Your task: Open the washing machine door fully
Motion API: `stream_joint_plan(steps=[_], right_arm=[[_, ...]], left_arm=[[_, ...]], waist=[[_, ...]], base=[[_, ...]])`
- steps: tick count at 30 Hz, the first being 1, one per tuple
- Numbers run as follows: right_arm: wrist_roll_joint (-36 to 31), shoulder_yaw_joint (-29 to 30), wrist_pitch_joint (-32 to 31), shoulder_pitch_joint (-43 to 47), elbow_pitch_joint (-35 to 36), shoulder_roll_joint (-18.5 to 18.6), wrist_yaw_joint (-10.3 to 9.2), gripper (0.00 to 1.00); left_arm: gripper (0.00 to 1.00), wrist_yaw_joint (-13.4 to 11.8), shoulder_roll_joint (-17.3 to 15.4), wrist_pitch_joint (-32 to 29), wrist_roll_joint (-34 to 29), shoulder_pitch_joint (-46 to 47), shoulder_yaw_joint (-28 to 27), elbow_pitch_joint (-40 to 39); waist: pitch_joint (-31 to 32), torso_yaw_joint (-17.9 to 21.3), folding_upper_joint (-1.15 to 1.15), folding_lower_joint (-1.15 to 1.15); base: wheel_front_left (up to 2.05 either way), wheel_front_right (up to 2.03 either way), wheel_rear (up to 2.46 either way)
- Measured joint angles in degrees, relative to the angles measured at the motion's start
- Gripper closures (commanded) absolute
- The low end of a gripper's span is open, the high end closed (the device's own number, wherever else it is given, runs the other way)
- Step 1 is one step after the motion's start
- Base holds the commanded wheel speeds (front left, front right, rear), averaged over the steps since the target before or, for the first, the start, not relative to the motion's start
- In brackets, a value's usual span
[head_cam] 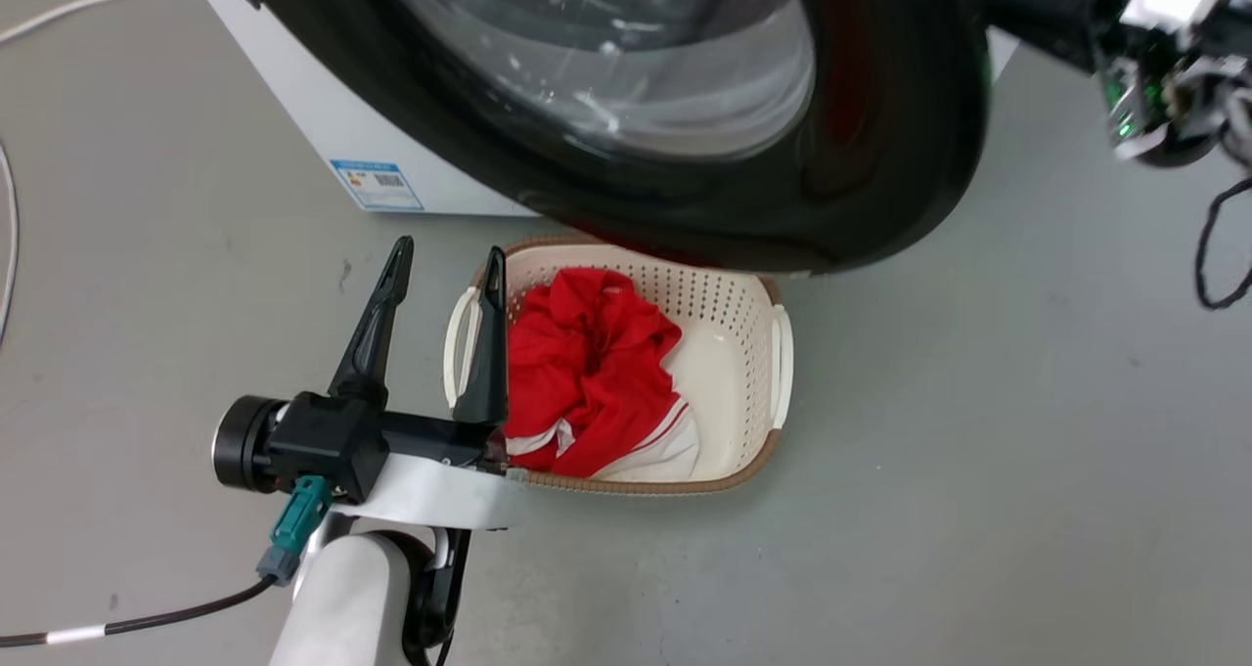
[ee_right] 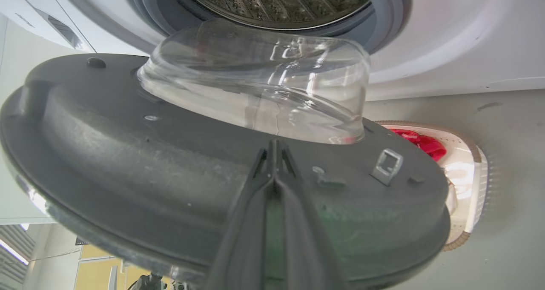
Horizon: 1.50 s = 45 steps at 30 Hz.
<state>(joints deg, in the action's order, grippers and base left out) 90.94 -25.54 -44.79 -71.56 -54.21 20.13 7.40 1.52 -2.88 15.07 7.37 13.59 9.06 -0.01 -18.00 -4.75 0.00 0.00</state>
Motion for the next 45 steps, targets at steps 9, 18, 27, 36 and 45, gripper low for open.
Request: stream_joint_plan(steps=[9,18,27,36,45], right_arm=[[1.44,-1.03,-2.03,7.84,4.01,-2.6,0.01,1.0],[3.38,-2.01,-3.19,16.08,8.48,-4.97,0.01,1.0],[4.9,-3.23,-3.23,22.3,13.69,-7.93,0.01,1.0],[5.86,-4.9,-2.59,27.19,19.23,-10.29,0.01,1.0],[6.35,-6.89,-0.76,30.84,23.48,-12.2,0.01,1.0]], left_arm=[[0.0,0.43,0.0,0.0,-0.57,-2.89,-0.38,1.16],[0.0,0.15,-0.01,0.0,-0.32,-5.52,-0.43,2.01],[0.0,-0.08,0.0,0.0,-0.21,-7.51,-0.32,2.19],[0.0,-0.25,0.0,0.0,-0.13,-8.57,-0.41,2.2],[0.0,-0.53,0.0,0.0,0.29,-8.81,-0.35,2.14]], waist=[[4.58,1.3,0.0,0.0],[9.43,1.29,0.0,0.0],[12.65,0.81,0.0,-0.01],[13.91,0.73,0.0,0.0],[14.34,0.46,0.0,0.0]], base=[[0.0,0.0,0.0],[0.0,0.0,0.0],[0.0,0.0,0.0],[0.0,0.0,0.0],[0.0,0.0,0.0]])
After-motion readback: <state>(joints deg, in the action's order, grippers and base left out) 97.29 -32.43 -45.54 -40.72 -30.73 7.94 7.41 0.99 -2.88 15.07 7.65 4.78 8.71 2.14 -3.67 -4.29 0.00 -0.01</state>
